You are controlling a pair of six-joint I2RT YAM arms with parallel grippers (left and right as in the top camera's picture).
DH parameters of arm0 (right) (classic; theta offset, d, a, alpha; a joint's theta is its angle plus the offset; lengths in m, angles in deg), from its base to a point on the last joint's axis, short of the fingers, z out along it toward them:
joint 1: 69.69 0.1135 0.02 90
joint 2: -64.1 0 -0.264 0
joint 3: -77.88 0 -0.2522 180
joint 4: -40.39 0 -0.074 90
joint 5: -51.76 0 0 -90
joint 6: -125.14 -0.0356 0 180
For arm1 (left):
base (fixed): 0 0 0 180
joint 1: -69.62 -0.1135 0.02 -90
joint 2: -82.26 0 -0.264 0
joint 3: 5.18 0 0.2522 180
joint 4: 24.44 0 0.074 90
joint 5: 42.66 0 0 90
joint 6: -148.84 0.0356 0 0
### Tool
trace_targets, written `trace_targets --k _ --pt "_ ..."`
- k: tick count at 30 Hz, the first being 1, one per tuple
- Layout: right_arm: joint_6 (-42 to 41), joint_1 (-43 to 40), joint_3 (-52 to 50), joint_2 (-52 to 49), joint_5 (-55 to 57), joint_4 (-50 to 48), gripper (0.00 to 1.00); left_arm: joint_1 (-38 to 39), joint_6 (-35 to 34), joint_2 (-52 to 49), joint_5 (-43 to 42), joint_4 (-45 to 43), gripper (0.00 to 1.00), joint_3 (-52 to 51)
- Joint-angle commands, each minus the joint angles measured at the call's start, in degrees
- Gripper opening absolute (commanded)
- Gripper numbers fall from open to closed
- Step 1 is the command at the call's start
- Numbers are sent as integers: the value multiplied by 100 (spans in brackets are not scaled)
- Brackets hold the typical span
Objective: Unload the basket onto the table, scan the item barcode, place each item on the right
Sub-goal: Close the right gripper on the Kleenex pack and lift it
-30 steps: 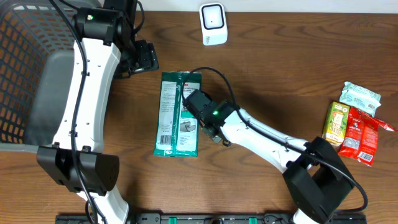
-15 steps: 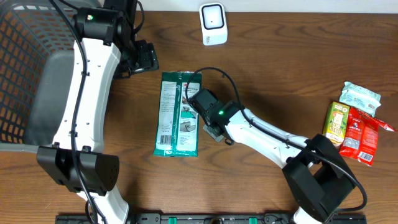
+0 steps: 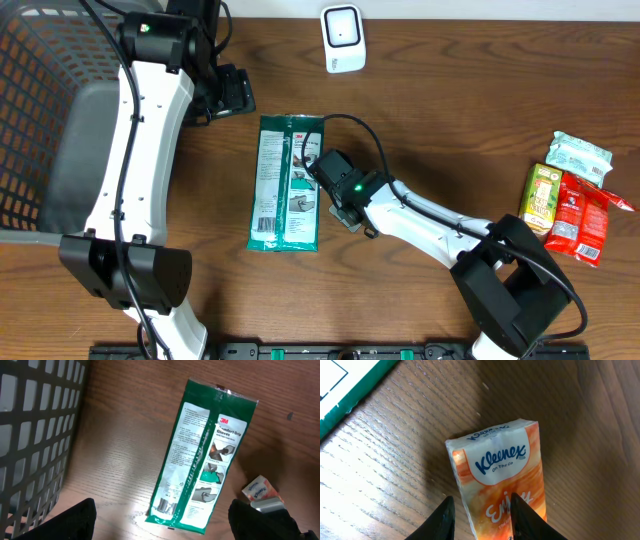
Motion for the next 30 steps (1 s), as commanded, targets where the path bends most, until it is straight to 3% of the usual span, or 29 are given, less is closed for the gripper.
trace_targets --k 1,18,30 --pt "33 -46 -61 92 98 -35 33 -9 15 31 72 15 85 -26" --pt "31 -33 -59 94 439 -223 40 -9 15 31 72 15 85 -26" --pt "31 -35 -212 90 31 -254 36 -9 15 31 72 15 85 -26"
